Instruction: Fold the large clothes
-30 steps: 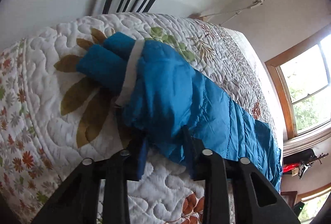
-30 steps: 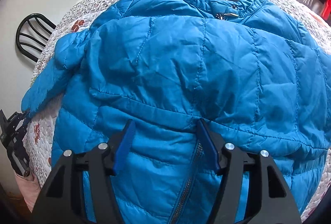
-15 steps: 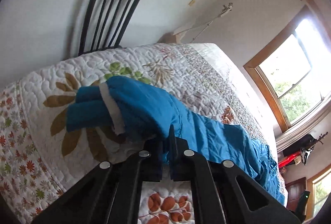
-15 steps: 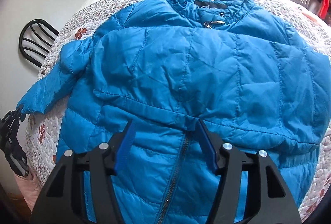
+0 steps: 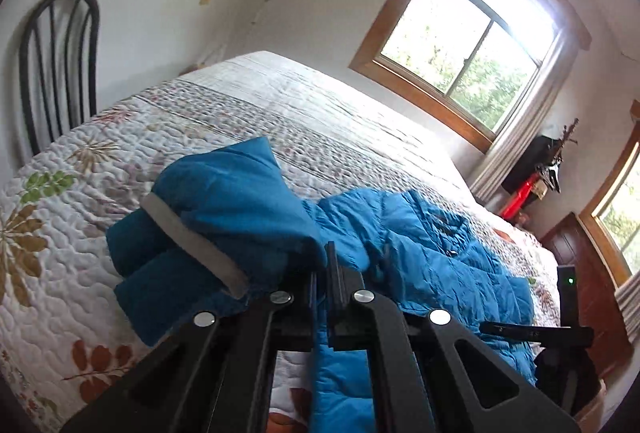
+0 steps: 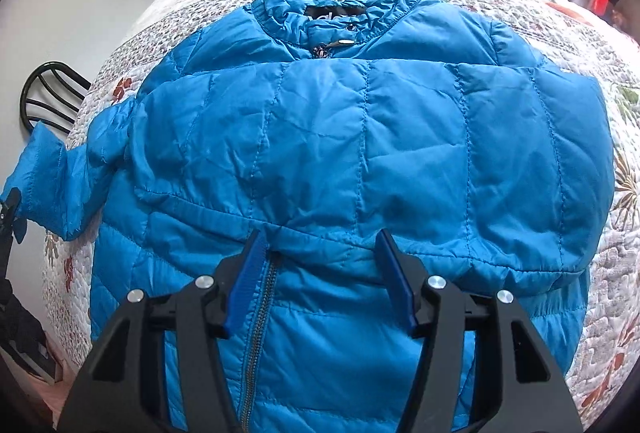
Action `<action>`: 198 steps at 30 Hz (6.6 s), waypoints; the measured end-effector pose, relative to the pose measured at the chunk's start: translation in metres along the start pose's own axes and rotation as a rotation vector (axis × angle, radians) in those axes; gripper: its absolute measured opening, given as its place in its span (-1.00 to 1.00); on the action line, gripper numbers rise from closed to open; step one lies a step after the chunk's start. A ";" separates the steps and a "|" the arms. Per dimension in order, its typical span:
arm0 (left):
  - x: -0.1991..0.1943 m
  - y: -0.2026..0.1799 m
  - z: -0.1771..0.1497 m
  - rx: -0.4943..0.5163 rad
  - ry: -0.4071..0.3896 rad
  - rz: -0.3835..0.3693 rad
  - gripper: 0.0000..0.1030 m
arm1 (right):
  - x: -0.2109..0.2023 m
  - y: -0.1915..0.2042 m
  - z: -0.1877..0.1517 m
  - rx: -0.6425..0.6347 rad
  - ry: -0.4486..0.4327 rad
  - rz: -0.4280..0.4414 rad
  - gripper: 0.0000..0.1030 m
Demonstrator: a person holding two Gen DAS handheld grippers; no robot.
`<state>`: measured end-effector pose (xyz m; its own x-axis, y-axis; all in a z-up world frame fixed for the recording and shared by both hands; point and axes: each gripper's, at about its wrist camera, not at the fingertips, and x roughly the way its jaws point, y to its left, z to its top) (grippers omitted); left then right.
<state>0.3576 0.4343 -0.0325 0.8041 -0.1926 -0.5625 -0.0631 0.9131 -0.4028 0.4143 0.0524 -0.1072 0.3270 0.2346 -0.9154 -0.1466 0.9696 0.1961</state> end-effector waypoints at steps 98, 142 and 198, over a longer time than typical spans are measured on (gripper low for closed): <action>0.065 -0.096 -0.026 0.198 0.235 -0.068 -0.21 | -0.060 0.002 0.006 -0.085 -0.116 0.074 0.17; 0.117 -0.090 -0.013 0.261 0.273 0.099 -0.17 | -0.032 -0.146 0.029 0.254 -0.082 0.182 0.01; -0.032 -0.057 -0.094 0.402 0.273 0.123 0.36 | -0.132 -0.101 -0.135 0.003 -0.257 0.025 0.06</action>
<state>0.2805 0.3549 -0.0595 0.6177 -0.1123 -0.7784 0.1281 0.9909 -0.0414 0.2604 -0.0862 -0.0533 0.5498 0.2683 -0.7910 -0.1553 0.9633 0.2188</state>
